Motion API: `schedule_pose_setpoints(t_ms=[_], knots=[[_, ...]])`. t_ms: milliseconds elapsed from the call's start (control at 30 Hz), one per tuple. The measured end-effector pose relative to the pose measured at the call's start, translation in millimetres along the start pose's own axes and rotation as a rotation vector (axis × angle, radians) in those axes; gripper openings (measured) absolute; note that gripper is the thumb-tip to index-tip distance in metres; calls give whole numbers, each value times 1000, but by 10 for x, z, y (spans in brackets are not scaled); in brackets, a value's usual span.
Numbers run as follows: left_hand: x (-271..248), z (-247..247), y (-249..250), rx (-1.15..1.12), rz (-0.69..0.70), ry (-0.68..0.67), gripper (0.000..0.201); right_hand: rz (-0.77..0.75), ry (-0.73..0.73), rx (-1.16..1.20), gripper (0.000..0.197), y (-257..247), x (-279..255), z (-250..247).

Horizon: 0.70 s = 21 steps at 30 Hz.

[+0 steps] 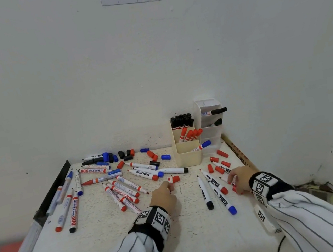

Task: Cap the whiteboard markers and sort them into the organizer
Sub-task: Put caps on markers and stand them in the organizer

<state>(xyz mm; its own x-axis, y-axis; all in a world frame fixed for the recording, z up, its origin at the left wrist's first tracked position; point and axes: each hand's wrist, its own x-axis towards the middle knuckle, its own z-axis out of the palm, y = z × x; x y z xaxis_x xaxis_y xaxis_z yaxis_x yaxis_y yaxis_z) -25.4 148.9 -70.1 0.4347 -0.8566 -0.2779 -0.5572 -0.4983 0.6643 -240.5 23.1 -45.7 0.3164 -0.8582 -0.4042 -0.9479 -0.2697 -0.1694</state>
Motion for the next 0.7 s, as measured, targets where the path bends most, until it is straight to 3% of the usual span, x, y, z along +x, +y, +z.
schedule_pose_setpoints(t_ms=[133, 233, 333, 433, 500, 600, 700], knots=[[-47, -1, -4, -29, 65, -15, 28, -43, 30, -63, 37, -5, 40, 106], [-105, -5, -19, -60, 104, -13, 32, -41, 37, -64, 26, -28, 75, 130], [-137, 3, -44, -108, 144, -5, 34, -90, 201, 12, 18, -103, 38, 91], [-124, 29, -55, -155, 145, -11, 30, -211, 404, 231, 14, -224, -29, 31], [-118, 46, -54, -186, 155, -9, 27, -289, 458, 413, 15, -330, -56, 14], [-134, 62, -47, -250, 167, -2, 24, -393, 423, 593, 26, -477, -84, 46], [-153, 54, -41, -292, 192, -2, 24, -433, 318, 689, 23, -568, -107, 119]])
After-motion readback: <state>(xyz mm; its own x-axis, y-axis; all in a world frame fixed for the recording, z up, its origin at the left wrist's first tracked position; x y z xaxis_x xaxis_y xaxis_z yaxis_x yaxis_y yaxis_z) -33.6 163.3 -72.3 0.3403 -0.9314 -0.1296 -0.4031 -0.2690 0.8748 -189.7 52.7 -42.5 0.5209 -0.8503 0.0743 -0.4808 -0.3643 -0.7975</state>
